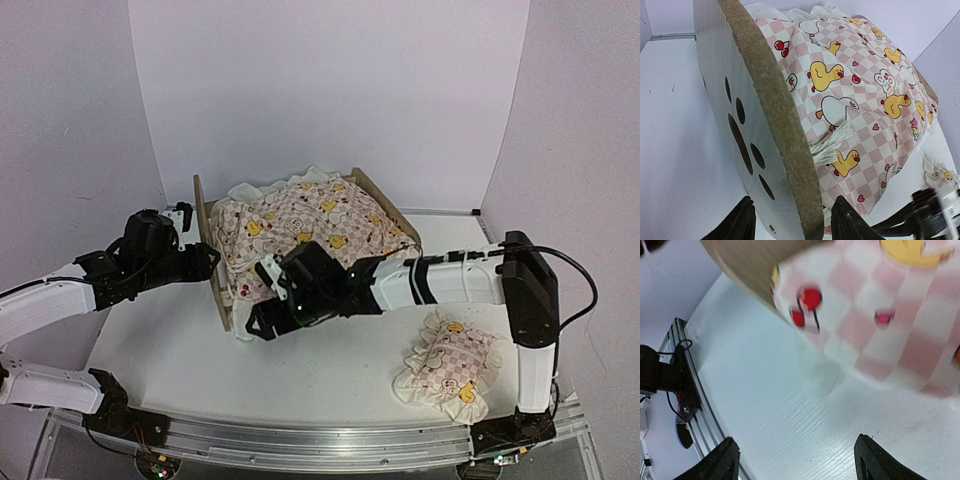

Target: Set up the pet bed

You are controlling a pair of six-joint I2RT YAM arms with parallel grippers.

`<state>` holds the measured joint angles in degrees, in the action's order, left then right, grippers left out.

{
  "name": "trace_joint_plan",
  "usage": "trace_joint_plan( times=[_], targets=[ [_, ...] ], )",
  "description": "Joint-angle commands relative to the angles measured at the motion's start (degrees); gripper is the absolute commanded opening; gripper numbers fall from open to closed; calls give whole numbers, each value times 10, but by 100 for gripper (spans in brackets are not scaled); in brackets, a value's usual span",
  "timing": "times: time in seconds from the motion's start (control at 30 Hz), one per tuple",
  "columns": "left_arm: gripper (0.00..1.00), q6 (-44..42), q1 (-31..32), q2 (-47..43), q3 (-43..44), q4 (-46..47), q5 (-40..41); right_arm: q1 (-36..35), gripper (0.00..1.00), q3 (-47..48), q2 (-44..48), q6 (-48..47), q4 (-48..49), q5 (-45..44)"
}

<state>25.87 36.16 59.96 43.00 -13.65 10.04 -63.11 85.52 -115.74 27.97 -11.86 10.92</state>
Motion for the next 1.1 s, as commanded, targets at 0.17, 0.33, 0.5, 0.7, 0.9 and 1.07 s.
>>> trace_joint_plan(
  times=[0.17,0.33,0.5,0.7,0.9,1.07],
  targets=[
    [50,1,-3,-15,1,8,-3,-33,72,-59,-38,44,265,-118],
    [50,3,-3,-22,-1,8,1,-49,53,-51,-74,44,312,-203],
    [50,1,-3,-30,-3,8,6,-54,39,-45,-85,39,329,-238],
    [50,1,-3,-31,-5,8,4,-55,8,-26,-89,19,338,-251],
    [50,1,-3,-44,-10,8,7,-48,0,-21,-48,-28,337,-291],
    [49,-13,-3,-56,-8,3,-5,-28,0,62,-80,-55,280,-258]
  ],
)
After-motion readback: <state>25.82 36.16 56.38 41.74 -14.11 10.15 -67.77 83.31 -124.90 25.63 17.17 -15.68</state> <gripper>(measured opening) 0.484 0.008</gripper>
